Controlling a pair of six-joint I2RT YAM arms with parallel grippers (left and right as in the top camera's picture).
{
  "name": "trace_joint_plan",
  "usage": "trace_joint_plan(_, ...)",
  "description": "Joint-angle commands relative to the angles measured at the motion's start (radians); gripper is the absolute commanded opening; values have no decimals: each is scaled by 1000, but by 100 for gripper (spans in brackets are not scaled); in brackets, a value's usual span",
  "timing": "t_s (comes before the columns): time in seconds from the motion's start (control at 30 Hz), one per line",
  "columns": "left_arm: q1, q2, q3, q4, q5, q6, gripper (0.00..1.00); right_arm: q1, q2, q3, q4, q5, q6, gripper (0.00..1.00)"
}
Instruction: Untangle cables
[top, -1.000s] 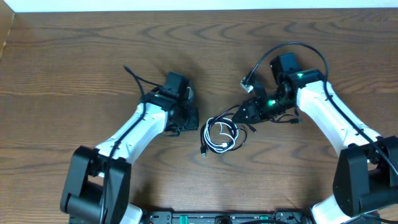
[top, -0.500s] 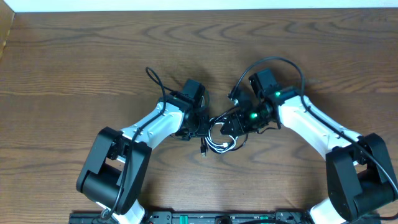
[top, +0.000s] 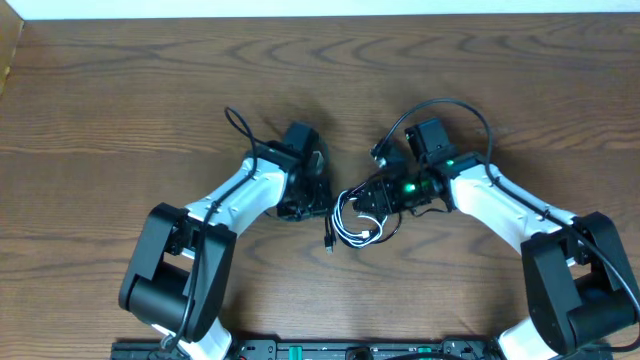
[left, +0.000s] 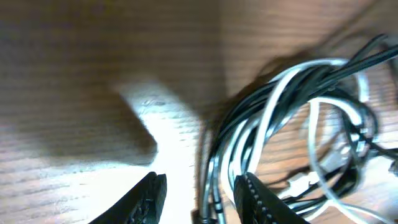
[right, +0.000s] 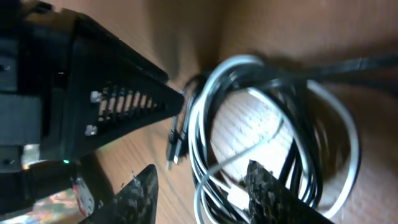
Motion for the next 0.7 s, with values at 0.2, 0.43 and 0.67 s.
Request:
trace_joint_plan(0.2, -58, 15, -5, 83, -11, 0, 46, -109, -18, -2, 26, -85, 28, 44)
trace_joint_plan(0.43, -127, 84, -5, 89, -139, -10, 46, -134, -17, -3, -37, -79, 7, 44)
trace_joint_plan(0.67, -151, 115, 3, 116, -157, -10, 46, -131, -17, -3, -41, -79, -15, 45)
